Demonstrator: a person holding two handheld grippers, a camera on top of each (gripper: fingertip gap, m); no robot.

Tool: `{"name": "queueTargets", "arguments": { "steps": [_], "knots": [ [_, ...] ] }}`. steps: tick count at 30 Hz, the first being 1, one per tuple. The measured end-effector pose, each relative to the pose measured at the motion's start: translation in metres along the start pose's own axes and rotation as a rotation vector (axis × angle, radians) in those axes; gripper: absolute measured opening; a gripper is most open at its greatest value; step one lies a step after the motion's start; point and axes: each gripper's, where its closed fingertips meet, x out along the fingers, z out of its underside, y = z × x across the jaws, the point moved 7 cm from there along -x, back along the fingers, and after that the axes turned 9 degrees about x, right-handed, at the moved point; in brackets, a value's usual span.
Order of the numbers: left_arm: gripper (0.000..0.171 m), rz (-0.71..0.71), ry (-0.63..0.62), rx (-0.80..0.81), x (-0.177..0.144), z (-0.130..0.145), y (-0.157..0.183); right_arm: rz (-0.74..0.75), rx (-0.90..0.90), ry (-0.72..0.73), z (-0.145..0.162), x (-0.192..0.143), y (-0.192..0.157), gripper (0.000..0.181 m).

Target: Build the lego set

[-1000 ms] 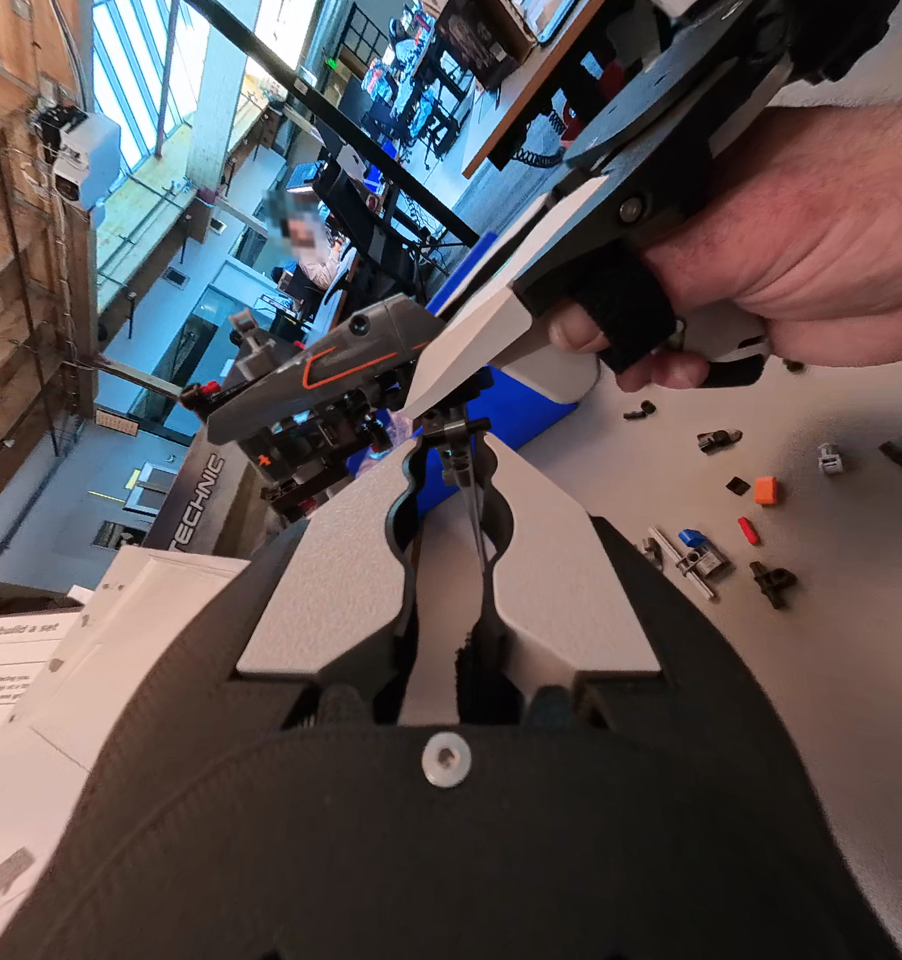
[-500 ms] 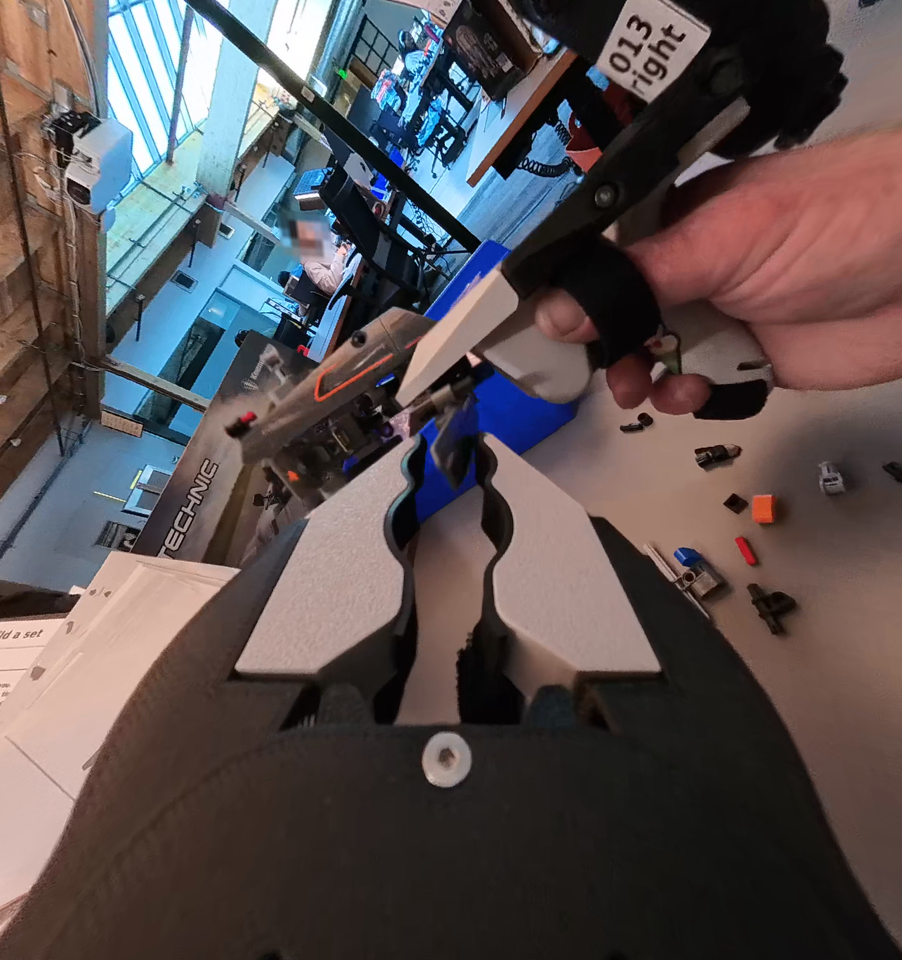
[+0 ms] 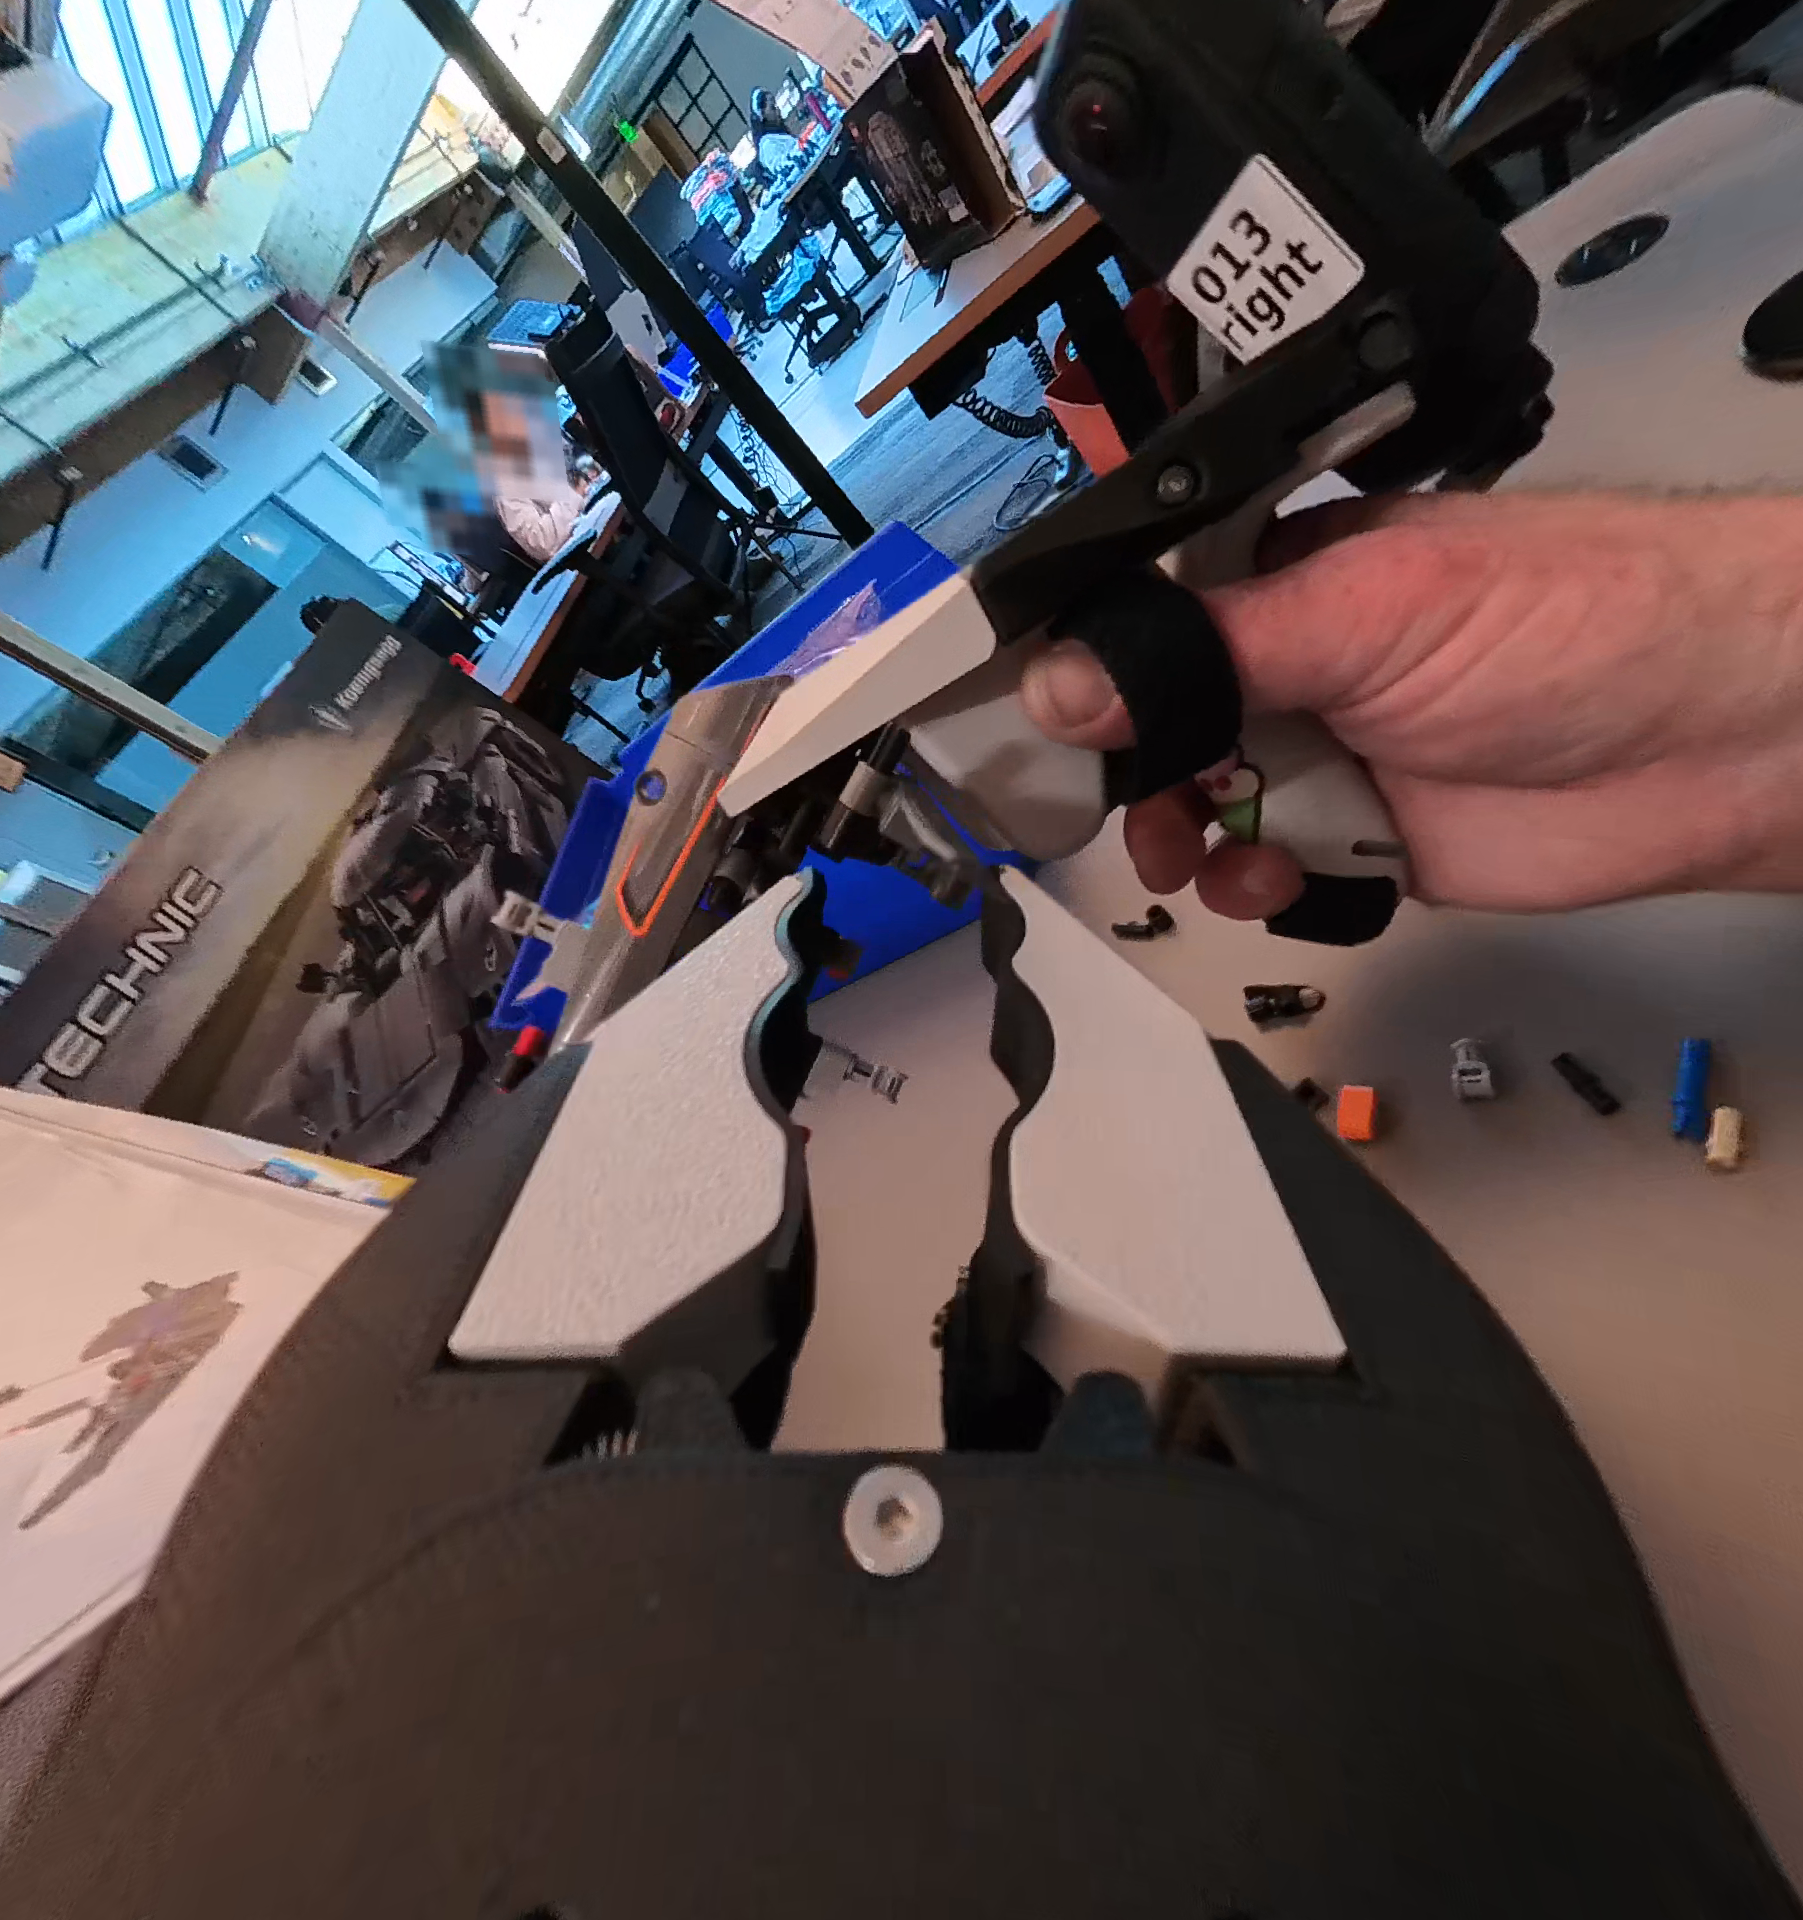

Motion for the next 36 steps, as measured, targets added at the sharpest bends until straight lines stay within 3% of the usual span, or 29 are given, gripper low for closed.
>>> {"name": "queueTargets", "arguments": {
  "steps": [12, 23, 30, 36],
  "knots": [
    [0.023, -0.014, 0.009, -0.115, 0.006, 0.0, 0.003, -0.002, 0.048, 0.02, 0.0, -0.002, 0.005, 0.013],
    [0.037, -0.084, 0.05, -0.265, 0.013, -0.006, 0.009, -0.018, 0.079, 0.041, -0.002, -0.004, 0.007, 0.013],
    [0.021, -0.103, 0.063, -0.355, 0.012, -0.007, 0.007, 0.0, 0.043, 0.032, -0.002, -0.004, 0.005, 0.013],
    [0.022, -0.117, 0.082, -0.367, 0.011, -0.008, 0.006, 0.001, 0.029, 0.032, -0.002, -0.004, 0.003, 0.013]
  ]
}}
